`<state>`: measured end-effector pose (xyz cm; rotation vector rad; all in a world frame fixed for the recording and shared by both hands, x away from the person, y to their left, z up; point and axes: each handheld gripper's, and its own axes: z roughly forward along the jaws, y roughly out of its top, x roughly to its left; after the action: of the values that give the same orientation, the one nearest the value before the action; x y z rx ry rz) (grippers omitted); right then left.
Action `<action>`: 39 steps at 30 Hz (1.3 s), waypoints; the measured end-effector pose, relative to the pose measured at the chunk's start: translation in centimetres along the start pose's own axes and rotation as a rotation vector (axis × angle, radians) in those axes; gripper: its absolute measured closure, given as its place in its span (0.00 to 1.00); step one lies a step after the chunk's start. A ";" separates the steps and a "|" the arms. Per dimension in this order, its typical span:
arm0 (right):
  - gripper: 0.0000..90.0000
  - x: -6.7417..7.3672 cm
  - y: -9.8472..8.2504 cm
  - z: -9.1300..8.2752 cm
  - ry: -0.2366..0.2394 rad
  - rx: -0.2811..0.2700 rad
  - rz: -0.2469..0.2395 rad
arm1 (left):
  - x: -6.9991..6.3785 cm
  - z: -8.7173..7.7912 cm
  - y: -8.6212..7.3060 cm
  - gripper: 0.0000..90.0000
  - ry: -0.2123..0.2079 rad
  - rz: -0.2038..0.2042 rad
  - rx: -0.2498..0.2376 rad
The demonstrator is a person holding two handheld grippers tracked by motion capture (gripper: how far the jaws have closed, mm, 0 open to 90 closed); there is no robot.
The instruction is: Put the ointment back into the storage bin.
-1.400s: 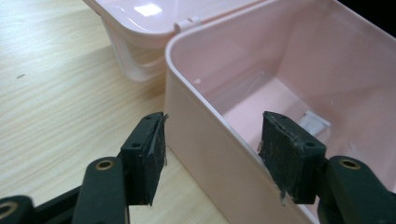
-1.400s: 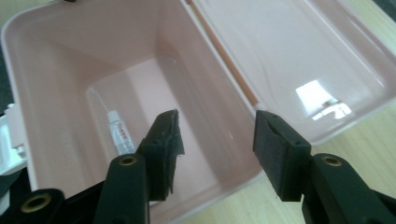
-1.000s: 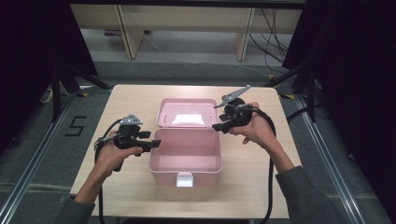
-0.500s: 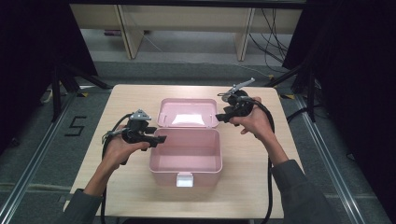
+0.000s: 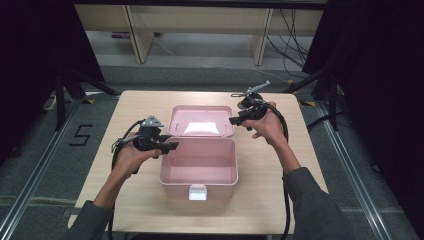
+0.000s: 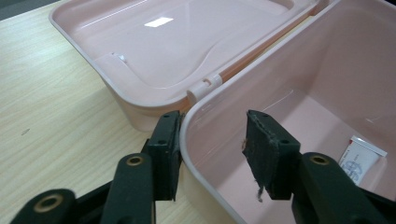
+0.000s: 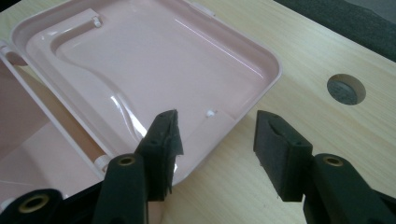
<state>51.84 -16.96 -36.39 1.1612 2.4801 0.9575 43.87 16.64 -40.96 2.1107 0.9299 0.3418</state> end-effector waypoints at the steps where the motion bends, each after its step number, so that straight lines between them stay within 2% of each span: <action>1: 0.56 -0.2 0.0 0.1 0.004 -0.002 -0.017 | 0.0 0.1 -0.1 0.63 0.010 0.000 -0.004; 2: 0.56 -0.2 0.0 0.4 -0.001 -0.010 -0.001 | 0.1 0.1 -0.1 0.63 0.020 0.009 0.006; 3: 0.56 -0.4 0.1 0.5 -0.011 -0.006 -0.017 | 0.2 0.1 -0.2 0.63 0.029 0.018 0.011; 4: 0.56 -0.3 0.1 0.5 -0.004 0.007 0.001 | 0.4 0.1 -0.2 0.63 0.026 0.021 0.014; 5: 0.56 -0.4 0.2 0.6 -0.011 0.008 0.002 | 0.4 0.2 -0.2 0.63 0.028 0.004 0.008; 8: 0.56 -0.4 0.4 1.0 -0.005 0.020 0.020 | 0.5 0.2 -0.2 0.66 0.033 0.008 -0.002; 9: 0.56 -0.7 0.5 1.2 -0.009 0.014 0.003 | 0.5 0.2 -0.2 0.66 0.033 0.008 -0.004; 12: 0.56 -0.6 0.7 1.5 -0.015 0.023 0.023 | 0.5 0.3 -0.2 0.69 0.035 0.012 -0.005; 13: 0.56 -0.6 0.7 1.6 -0.017 0.021 0.008 | 0.6 0.4 -0.2 0.70 0.030 0.013 0.000; 15: 0.56 -0.6 0.8 1.7 -0.014 0.025 0.028 | 0.5 0.5 -0.2 0.73 0.048 0.024 0.003; 16: 0.56 -0.7 0.9 1.8 -0.020 0.025 0.008 | 0.5 0.5 -0.2 0.75 0.044 0.036 0.008; 17: 0.56 -0.5 0.9 1.8 -0.018 0.033 0.028 | 0.4 0.5 -0.3 0.78 0.044 0.034 -0.003; 18: 0.56 -0.6 1.0 1.9 -0.020 0.034 0.025 | 0.3 0.4 -0.2 0.80 0.036 0.032 -0.005; 19: 0.56 -0.6 1.1 1.9 -0.025 0.038 0.041 | 0.3 0.3 -0.1 0.82 0.045 0.044 -0.007; 21: 0.56 -0.9 1.2 2.1 -0.019 0.027 0.038 | 0.2 0.3 -0.1 0.85 0.063 0.065 -0.002; 22: 0.57 -1.0 1.2 2.1 -0.025 0.031 0.050 | 0.2 0.3 -0.1 0.87 0.065 0.063 -0.002; 24: 0.57 -1.2 1.1 2.2 -0.030 0.029 0.050 | 0.2 0.3 -0.1 0.87 0.065 0.058 -0.009; 29: 0.59 -1.6 1.1 2.7 -0.039 0.043 0.059 | 0.2 0.1 -0.1 0.88 0.059 0.076 0.005; 34: 0.62 -1.9 1.2 3.5 -0.060 0.037 0.102 | 0.2 0.1 -0.1 0.88 0.060 0.079 0.006; 35: 0.63 -2.0 1.2 3.7 -0.051 0.031 0.091 | 0.2 0.1 -0.1 0.88 0.058 0.078 0.005; 39: 0.65 -2.0 1.4 4.2 -0.061 0.036 0.118 | 0.2 0.1 -0.1 0.88 0.053 0.068 0.003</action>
<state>55.91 -15.86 -38.79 1.3408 2.4141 0.8963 44.04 16.79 -41.17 2.1487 0.8912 0.4329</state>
